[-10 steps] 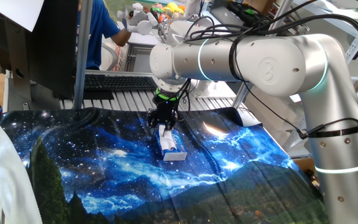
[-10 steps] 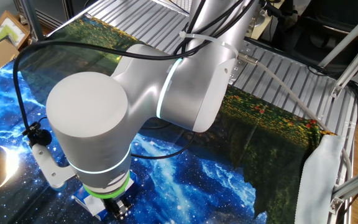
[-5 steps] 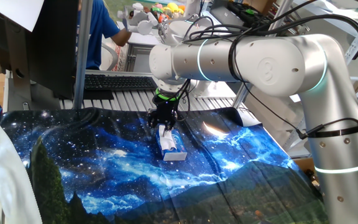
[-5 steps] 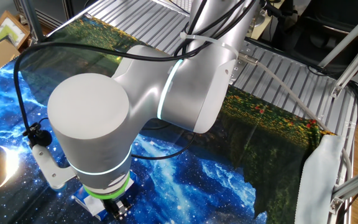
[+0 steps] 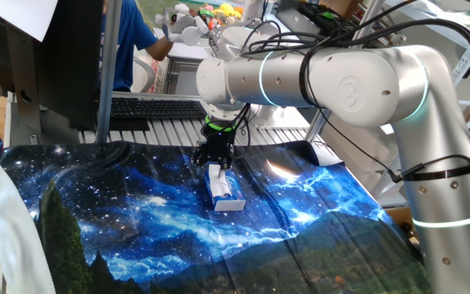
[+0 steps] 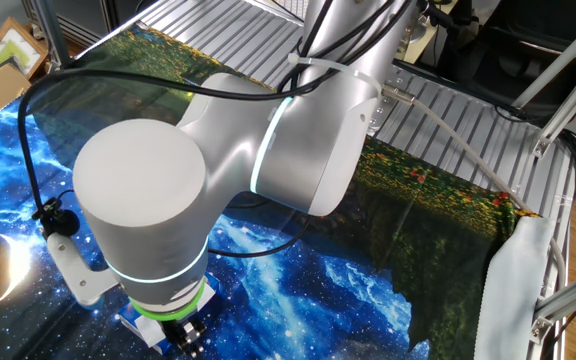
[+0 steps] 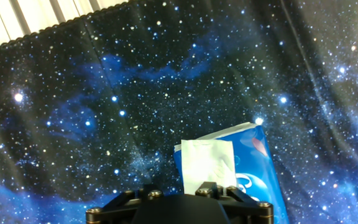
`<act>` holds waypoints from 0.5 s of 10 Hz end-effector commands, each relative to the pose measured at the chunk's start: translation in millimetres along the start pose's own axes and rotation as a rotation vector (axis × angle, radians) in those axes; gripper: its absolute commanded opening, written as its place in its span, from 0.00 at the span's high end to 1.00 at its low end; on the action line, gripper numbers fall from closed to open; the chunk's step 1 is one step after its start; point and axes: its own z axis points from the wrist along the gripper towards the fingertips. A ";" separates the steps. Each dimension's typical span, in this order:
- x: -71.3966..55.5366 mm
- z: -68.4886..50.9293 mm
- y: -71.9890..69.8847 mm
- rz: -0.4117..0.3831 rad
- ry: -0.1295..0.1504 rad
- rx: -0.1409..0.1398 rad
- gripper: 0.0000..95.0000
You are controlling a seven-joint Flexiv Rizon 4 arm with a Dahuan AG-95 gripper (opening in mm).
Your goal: Pull out a napkin
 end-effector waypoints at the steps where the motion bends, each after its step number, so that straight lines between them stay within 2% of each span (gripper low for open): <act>1: -1.6 0.7 -2.2 -0.006 0.003 -0.001 0.40; 5: -1.3 -2.8 -4.1 -0.008 0.007 0.000 0.40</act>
